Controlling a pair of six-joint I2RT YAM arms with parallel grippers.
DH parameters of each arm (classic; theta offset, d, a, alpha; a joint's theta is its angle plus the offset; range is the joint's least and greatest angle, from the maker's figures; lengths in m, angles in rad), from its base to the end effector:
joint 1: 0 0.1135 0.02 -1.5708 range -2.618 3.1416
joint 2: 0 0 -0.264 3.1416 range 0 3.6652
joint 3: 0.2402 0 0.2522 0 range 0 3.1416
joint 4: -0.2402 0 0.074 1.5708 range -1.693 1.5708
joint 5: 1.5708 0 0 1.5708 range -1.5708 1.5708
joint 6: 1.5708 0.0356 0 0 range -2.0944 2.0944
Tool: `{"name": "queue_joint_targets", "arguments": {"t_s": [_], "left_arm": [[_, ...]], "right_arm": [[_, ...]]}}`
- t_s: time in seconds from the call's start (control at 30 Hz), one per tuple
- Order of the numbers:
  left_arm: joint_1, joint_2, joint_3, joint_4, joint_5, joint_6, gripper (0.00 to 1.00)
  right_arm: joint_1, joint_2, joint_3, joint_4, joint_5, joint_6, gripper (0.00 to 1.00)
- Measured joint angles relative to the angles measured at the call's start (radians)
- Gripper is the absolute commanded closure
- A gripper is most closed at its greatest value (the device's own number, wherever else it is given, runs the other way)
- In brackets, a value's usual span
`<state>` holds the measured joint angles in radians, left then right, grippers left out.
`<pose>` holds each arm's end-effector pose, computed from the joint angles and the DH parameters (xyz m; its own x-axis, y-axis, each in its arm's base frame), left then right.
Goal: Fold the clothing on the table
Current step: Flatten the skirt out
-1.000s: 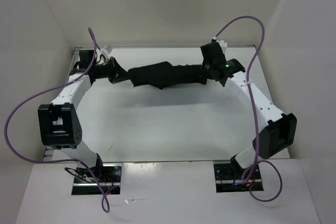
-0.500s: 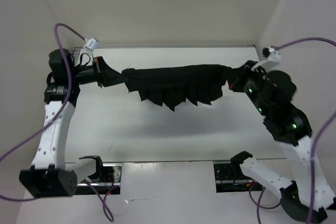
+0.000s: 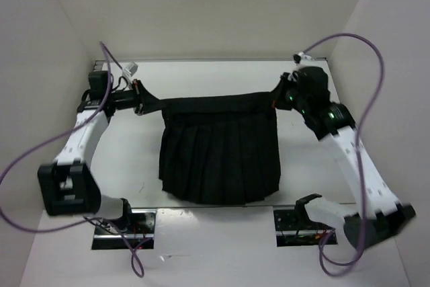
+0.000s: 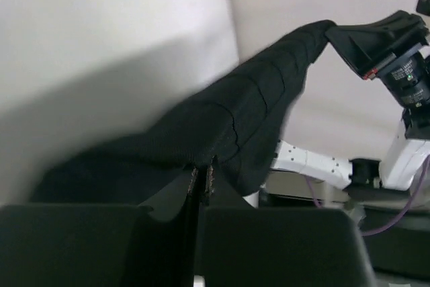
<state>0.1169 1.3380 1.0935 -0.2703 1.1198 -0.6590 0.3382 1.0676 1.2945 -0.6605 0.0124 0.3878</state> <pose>0.2910 0.0019 0.3252 -0.8319 -0.3664 -0.4168 0.2755 0.3793 -0.8833 0.2052 0.0717 0.4123 -0.4883 0.2291 -0.8420 -0.1474 0.9294 0.3383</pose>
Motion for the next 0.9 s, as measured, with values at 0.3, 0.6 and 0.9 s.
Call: {"name": "queue_joint_targets", "arguments": {"t_s": [0.3,0.6,0.9], "left_arm": [[-0.023,0.324,0.463,-0.039,-0.003,-0.063,0.99],[-0.006,0.157,0.322,0.118,0.031,-0.056,0.90],[0.023,0.159,-0.385,-0.133,-0.113,0.083,0.40]], "right_arm": [[-0.187,0.354,0.250,0.053,-0.192,-0.012,1.00],[-0.196,0.180,0.199,0.188,-0.271,-0.035,0.96],[-0.216,0.109,-0.257,-0.163,-0.259,0.018,0.53]]}}
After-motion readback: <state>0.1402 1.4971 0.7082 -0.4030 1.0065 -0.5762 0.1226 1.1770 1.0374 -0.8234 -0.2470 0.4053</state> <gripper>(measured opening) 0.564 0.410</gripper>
